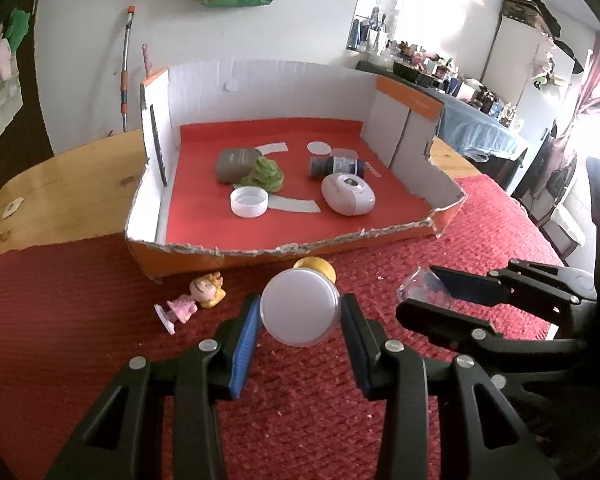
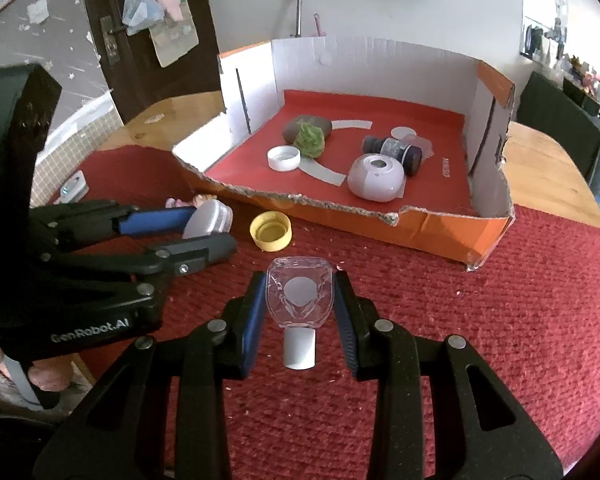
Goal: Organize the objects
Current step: 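Carry round lid with left tool while right tool carries eye-drop bottle into box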
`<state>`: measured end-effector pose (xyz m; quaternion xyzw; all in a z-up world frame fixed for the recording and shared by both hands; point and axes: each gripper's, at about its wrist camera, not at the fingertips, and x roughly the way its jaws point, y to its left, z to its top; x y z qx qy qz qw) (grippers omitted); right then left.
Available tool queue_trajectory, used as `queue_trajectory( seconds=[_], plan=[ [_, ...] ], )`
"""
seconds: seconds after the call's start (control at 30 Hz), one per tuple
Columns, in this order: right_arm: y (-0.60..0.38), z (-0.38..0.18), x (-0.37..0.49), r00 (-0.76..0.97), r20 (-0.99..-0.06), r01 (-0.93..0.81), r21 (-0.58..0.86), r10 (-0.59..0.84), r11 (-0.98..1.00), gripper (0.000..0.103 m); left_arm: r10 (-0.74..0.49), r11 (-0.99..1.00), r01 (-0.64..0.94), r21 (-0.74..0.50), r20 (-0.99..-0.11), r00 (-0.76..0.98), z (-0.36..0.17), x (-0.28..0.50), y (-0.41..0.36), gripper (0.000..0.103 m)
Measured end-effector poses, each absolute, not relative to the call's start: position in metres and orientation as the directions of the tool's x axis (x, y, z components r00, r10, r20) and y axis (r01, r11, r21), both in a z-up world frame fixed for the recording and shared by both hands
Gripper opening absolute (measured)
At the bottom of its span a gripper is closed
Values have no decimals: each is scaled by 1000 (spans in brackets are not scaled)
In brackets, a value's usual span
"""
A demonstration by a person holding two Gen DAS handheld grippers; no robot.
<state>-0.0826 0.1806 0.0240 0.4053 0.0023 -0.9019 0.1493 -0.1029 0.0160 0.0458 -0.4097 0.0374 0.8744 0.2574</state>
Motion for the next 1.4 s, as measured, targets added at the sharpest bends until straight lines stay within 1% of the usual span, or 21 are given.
queue_trajectory(
  seconds=[0.23,0.53,0.8,1.17,1.4],
  plan=[
    [185,44,-86,-642,-700,291,154,-312,-944,32,421,-864,-485,-134,-721,-550,60,-106,18,42],
    [194,57,-116,-654,-688,281,164,-314,-946,32,407,-869,-483,-111,-717,-566,71,-127,23,42],
    [193,48,-154,-610,-717,286,199,-338,-937,32,389,-876,-468,-118,-746,-541,64,-156,26,42],
    [192,23,-189,-508,-771,288,267,-383,-920,32,365,-865,-486,-123,-818,-444,45,-185,29,42],
    [193,9,-201,-469,-789,276,297,-397,-914,31,327,-867,-490,-87,-842,-430,36,-195,32,42]
  ],
)
